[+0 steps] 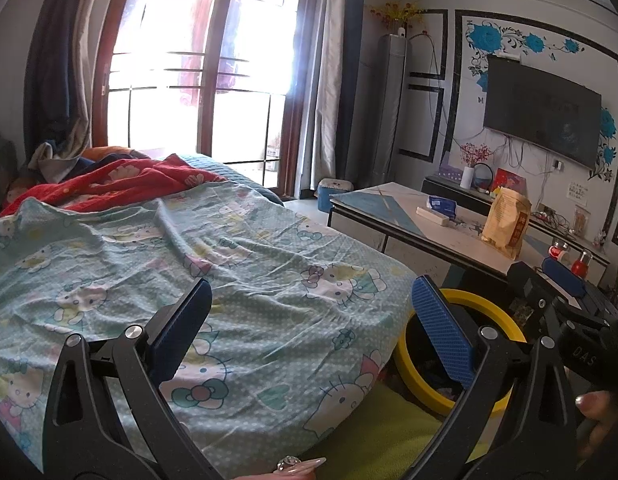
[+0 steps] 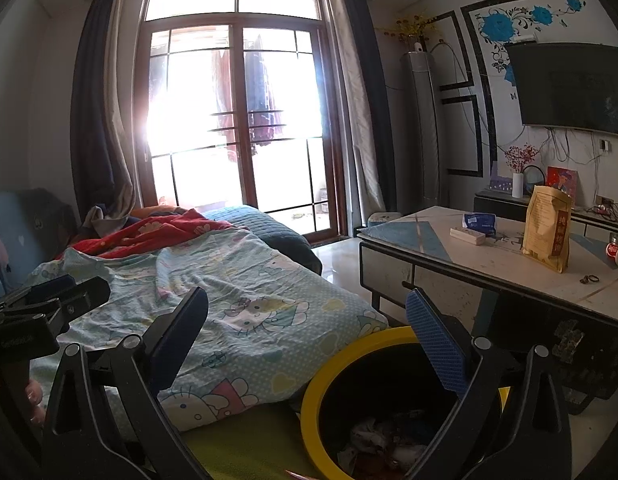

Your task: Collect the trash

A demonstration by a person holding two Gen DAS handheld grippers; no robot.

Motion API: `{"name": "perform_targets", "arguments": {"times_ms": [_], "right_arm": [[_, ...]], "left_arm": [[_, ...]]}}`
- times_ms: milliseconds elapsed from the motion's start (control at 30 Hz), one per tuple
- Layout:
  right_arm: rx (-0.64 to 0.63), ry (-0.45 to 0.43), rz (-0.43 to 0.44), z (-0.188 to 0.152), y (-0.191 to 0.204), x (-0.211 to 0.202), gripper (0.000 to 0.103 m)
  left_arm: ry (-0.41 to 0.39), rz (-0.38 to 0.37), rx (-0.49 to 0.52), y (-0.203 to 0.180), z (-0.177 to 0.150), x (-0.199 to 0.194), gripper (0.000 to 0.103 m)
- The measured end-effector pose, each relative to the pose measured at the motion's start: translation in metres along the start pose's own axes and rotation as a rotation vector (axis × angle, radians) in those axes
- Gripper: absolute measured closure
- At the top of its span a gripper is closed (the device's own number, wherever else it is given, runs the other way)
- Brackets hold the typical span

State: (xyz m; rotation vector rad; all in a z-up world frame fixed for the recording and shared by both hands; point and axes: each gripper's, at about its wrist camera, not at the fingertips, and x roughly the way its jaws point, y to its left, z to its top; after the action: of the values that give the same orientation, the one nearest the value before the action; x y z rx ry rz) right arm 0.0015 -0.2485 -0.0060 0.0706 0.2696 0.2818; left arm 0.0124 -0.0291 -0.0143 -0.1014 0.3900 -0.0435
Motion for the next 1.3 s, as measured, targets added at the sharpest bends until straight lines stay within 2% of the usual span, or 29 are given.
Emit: {"name": "perform_targets", "arguments": {"times_ms": [833,1033,1200,1300], "right_arm": [[0.0,-0.001,-0.001,0.0,-0.002,-0.001,0.006],[0.003,0.003,-0.008,0.001,-0.005,-0.001,0.006],[-0.011,0.008,-0.035,0.012,-0.009,-0.001,0.006],[-0.016,0.047,0.008,0.022,0.002,0.008,0.006]], "left_arm": [[0.011,-0.013,-0.005,0.001,-0.001,0.002,0.011],[0.05,0.011,-0.008,0.003,-0.004,0.01,0.011],[0.077,0.012,-0.065,0.018,-0.003,0.013,0.011],[0.113,0.065,-0.134,0.05,0.005,0.016,0.011]]}}
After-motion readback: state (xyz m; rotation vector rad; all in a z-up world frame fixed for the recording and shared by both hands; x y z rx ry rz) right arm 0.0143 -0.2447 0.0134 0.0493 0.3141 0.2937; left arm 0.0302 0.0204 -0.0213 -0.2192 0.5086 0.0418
